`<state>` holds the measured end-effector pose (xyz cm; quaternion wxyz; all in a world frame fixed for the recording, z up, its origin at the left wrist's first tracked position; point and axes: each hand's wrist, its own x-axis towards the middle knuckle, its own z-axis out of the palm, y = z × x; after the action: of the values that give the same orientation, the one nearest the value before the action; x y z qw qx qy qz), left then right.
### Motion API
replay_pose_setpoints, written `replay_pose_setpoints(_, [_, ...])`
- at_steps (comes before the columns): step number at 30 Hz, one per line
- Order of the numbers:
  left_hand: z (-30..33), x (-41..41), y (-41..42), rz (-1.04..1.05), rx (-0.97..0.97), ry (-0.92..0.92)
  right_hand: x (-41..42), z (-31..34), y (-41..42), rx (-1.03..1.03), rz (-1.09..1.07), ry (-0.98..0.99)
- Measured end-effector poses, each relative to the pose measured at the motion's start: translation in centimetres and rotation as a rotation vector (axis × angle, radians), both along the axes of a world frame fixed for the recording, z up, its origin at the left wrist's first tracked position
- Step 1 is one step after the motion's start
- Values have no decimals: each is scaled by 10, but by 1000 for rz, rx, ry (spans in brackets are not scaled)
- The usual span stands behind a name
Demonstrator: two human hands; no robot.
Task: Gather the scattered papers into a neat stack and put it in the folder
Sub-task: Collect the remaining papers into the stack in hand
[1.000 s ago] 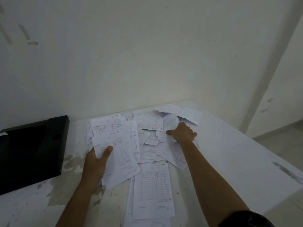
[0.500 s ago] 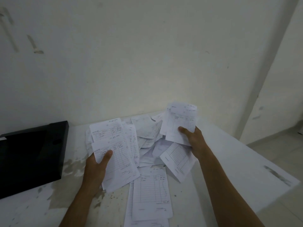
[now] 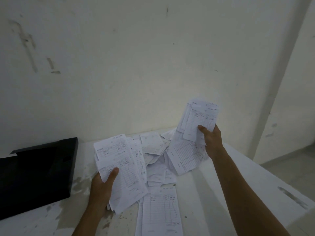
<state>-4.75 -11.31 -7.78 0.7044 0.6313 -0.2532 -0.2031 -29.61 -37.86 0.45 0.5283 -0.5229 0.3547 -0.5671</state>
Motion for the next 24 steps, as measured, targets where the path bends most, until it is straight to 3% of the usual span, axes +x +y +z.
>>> replay_pose_setpoints(12, [6, 2, 2, -25, -44, 92, 27, 56, -12, -98, -5, 9])
replay_pose_setpoints(24, [17, -7, 9, -182, -125, 253, 72, -46, 88, -29, 393, 208])
